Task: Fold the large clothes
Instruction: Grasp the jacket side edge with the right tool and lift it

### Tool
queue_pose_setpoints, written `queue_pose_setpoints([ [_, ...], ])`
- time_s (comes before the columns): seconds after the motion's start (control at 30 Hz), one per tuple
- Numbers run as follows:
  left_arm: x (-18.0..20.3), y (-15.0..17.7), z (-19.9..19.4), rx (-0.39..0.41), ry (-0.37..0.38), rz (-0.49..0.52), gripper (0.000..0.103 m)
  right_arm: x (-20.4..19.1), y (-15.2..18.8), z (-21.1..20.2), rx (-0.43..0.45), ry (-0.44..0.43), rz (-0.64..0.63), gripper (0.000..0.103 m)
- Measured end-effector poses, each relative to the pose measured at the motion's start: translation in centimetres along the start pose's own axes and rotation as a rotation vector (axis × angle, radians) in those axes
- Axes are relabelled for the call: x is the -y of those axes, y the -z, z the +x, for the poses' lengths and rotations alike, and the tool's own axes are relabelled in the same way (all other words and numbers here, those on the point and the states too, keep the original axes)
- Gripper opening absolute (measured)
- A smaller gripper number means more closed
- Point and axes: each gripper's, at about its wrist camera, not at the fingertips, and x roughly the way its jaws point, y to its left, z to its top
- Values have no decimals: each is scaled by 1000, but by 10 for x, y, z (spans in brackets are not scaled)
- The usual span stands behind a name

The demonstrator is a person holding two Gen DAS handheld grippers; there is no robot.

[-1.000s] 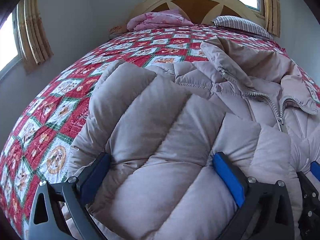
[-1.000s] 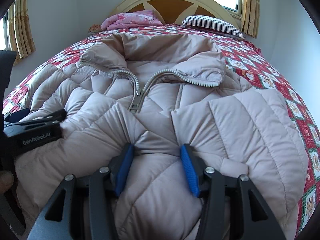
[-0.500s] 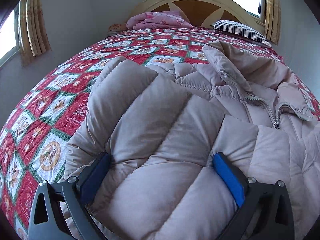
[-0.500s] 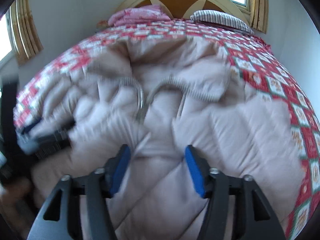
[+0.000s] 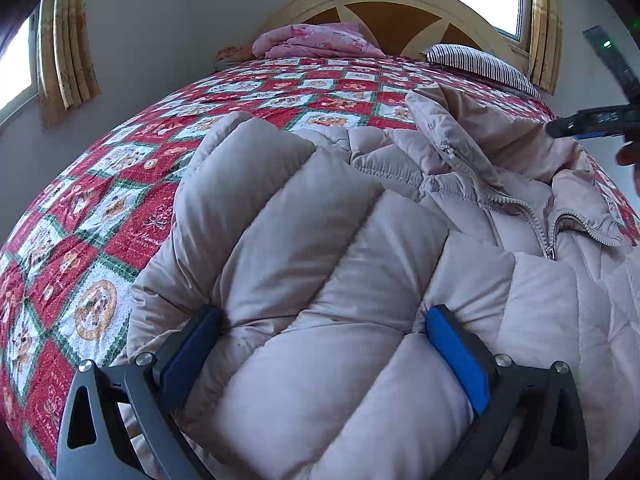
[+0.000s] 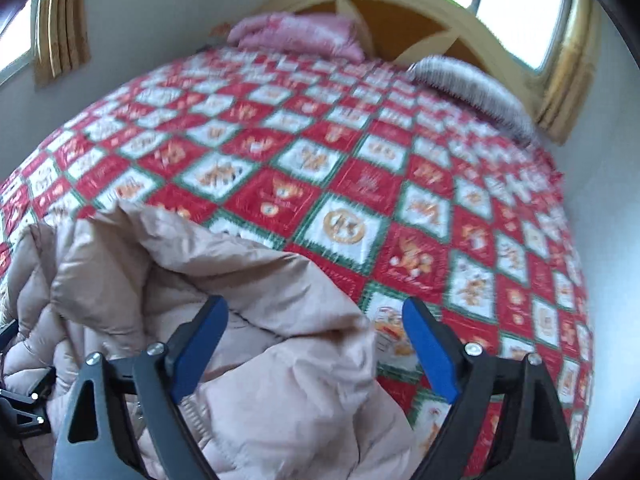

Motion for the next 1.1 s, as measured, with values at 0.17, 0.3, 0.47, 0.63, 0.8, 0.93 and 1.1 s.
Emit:
queue_pose_setpoints([
  [0.17,0,0,0,1,3,-2,102,2,-3,34,-53,-76,-49,91],
  [0.3,-1,0,0,1,5,-3,102,-5,-2,48,-92,-71,-118,42],
  [0.47,0,0,0,2,5,-4,102,-21,9,24,-22,-21,-210,8],
  [0.63,-1,0,0,1,4,-3,102,-45,37,-33,145,90,-312,6],
  [0.8,-3,-1,-6,13,14,-13,102,-70,86,-38,206,169,-406,5],
  [0.93,-8,-20,-50,116,41,-21,102,-79,114,-11,188,204,-450,5],
  [1.1,3,-94,-85,260,72,-17,102,-78,119,-11,231,222,-450,4],
])
